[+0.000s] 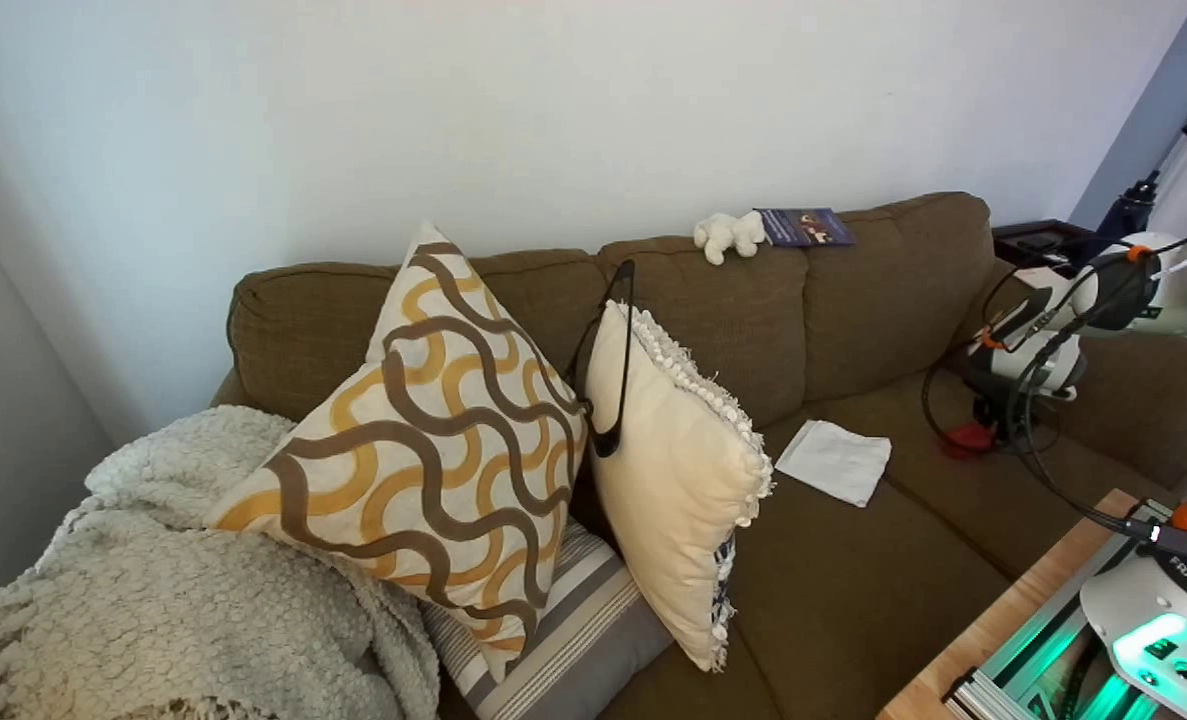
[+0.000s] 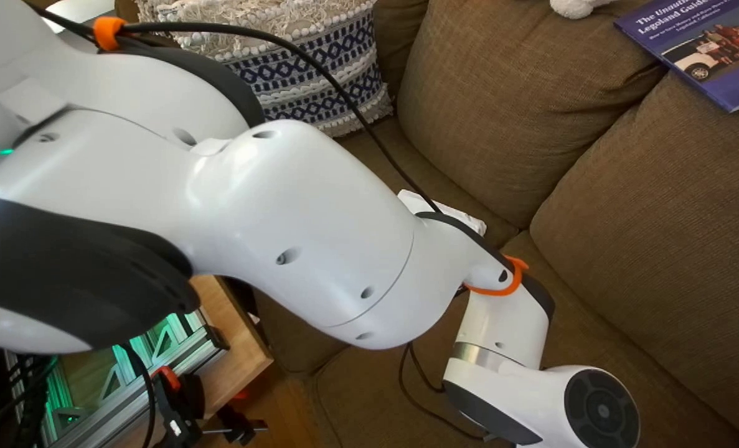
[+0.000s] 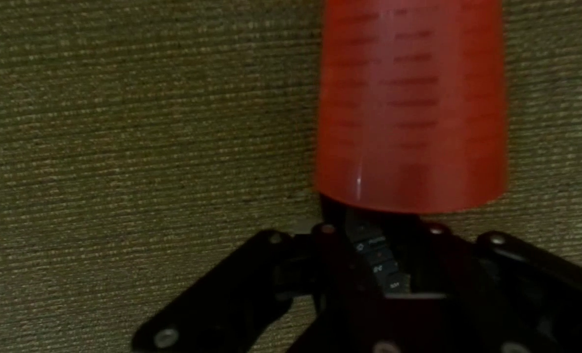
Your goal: Put the black remote control on the white towel
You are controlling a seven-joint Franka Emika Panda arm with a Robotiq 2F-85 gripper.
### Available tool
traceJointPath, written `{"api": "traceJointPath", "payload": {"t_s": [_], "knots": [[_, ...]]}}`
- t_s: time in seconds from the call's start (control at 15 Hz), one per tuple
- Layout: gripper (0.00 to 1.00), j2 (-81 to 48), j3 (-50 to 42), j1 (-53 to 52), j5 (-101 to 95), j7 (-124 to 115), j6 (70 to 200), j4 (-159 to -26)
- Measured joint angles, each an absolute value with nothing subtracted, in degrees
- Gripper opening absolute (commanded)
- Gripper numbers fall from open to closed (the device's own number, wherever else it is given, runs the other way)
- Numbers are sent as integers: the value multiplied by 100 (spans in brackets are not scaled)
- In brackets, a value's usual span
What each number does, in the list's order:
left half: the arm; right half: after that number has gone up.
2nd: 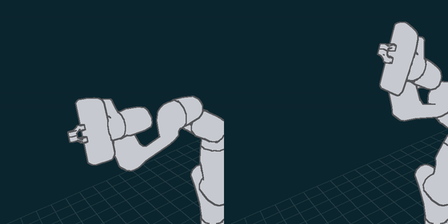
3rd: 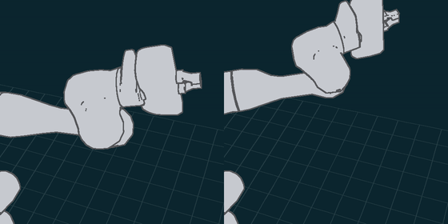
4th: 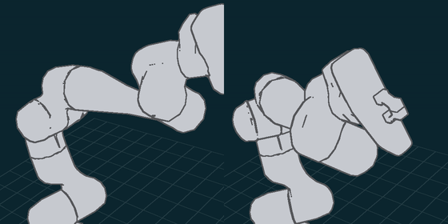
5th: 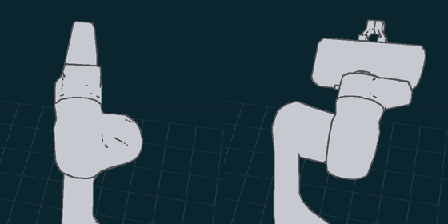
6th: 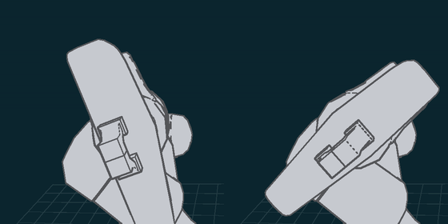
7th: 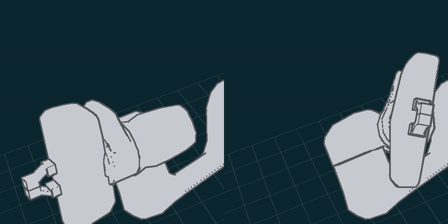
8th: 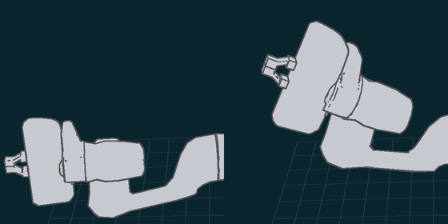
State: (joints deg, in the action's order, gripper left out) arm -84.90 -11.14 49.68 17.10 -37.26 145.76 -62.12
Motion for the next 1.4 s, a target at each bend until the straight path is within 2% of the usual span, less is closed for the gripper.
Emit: {"api": "traceJointPath", "payload": {"t_s": [0.4, 0.47, 0.8, 0.87, 0.93, 1.2, 1.27, 1.4], "knots": [[4, -8492, -1288, 4912, 1702, -3753, 14503, -6065], [0, -8496, -1391, 4866, 1694, -3803, 14613, -6065], [0, -8501, -1917, 4745, 1667, -4052, 15540, -6178], [26, -8501, -1987, 4732, 1657, -4053, 15632, -6205], [27, -8501, -2015, 4728, 1641, -4042, 15634, -6215], [56, -8498, -1650, 4885, 1657, -3608, 15363, -6165], [37, -8496, -1449, 4996, 1678, -3429, 15134, -6100], [53, -8494, -1183, 5188, 1699, -3157, 14637, -5942]]}}
